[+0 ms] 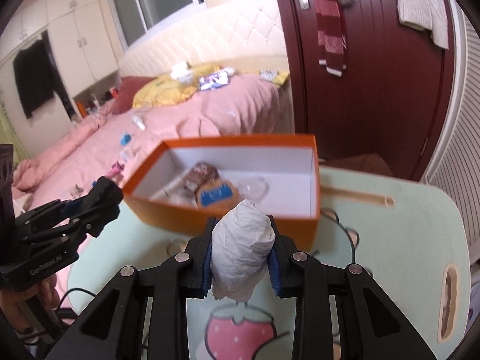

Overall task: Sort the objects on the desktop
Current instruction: 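Carry the pouch into the orange box with the left tool while the right tool carries the tissue there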

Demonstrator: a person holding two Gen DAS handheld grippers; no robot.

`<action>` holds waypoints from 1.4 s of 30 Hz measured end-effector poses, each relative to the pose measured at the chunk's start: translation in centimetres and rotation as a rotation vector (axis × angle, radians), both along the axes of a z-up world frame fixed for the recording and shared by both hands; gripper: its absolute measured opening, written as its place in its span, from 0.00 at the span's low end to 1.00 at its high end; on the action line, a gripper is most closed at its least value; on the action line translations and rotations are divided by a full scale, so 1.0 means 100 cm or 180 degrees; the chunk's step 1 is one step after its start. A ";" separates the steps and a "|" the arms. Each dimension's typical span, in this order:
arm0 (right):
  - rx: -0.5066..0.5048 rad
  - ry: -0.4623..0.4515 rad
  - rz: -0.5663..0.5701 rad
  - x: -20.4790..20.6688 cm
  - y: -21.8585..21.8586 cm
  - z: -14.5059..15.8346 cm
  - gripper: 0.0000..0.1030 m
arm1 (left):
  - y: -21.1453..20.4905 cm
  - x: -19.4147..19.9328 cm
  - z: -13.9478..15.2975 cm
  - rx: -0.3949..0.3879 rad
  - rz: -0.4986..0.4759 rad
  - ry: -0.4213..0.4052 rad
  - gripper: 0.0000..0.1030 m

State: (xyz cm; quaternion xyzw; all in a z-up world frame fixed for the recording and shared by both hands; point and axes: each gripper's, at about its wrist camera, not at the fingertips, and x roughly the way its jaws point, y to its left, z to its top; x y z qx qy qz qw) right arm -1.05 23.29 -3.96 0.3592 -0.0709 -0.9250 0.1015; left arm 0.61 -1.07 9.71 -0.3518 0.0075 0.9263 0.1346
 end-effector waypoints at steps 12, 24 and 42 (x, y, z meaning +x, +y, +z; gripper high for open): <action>-0.0045 0.0007 0.0056 -0.056 -0.009 0.001 0.28 | 0.015 -0.064 -0.007 0.0032 -0.0022 -0.0103 0.40; 0.0049 -0.0248 0.0047 -0.088 -0.013 -0.037 0.28 | 0.033 -0.093 -0.044 -0.0123 -0.0067 -0.0327 0.40; 0.0202 0.0073 -0.0038 -0.069 -0.020 -0.016 0.77 | 0.013 -0.084 -0.020 -0.0112 0.0204 0.0065 0.80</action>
